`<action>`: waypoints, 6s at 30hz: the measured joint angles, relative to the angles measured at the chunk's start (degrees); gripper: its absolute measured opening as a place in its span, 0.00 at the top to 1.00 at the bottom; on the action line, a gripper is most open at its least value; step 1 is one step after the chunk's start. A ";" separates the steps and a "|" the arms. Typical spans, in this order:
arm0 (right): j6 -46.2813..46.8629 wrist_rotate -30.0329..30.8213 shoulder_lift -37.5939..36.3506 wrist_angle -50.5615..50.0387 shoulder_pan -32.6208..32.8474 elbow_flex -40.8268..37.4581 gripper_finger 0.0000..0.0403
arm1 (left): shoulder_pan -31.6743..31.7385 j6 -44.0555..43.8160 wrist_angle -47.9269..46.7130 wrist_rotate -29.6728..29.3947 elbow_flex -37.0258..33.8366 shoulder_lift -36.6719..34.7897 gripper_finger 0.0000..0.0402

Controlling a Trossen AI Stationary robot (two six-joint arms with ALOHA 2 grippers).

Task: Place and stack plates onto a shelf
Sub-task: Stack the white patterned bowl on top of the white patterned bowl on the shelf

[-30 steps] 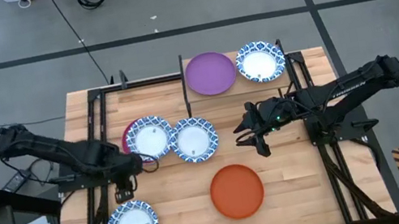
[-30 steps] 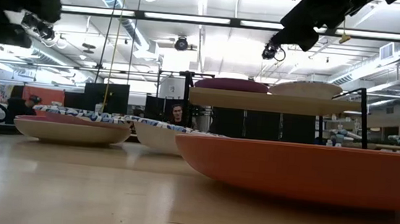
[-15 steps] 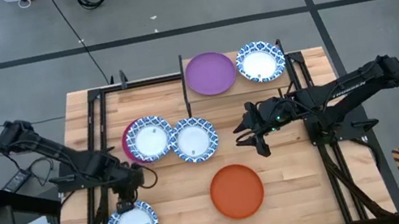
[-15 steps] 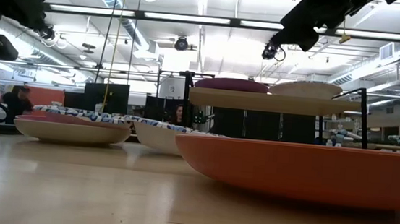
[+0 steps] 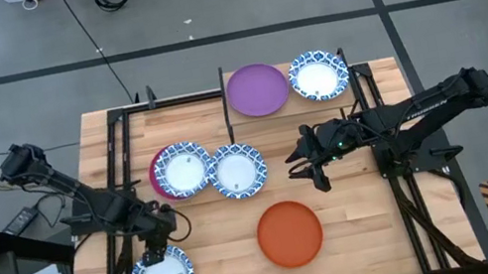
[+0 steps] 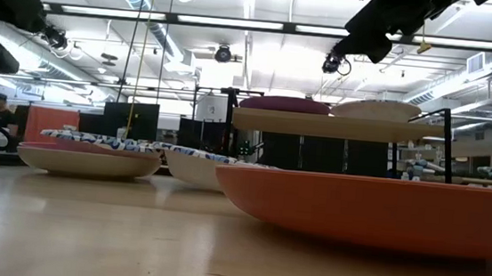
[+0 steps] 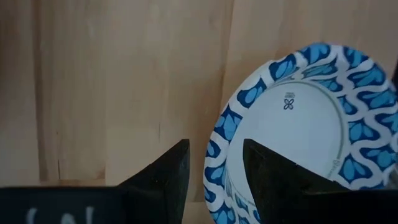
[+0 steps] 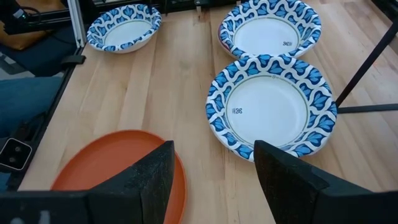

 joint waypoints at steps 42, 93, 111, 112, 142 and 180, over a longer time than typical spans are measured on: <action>0.00 0.00 0.00 0.15 0.01 0.00 0.44 | -2.00 0.46 5.20 2.69 0.07 12.03 0.86; 0.00 0.02 0.00 0.17 0.00 0.00 0.44 | 1.78 1.38 6.88 9.12 4.33 11.53 0.97; 2.12 0.02 0.00 6.62 -0.02 -0.02 0.44 | 22.41 14.42 5.43 1.97 16.97 11.53 0.97; 2.16 0.02 0.00 6.62 0.01 -0.02 0.44 | 23.77 14.45 5.37 0.06 17.75 11.53 0.97; 22.71 18.67 0.01 13.10 -2.10 -0.02 0.44 | 38.74 19.06 23.38 -24.83 22.23 11.50 0.97; 19.58 19.69 3.37 19.89 -2.38 -0.02 0.72 | 38.74 20.41 29.56 -25.24 22.25 11.52 0.97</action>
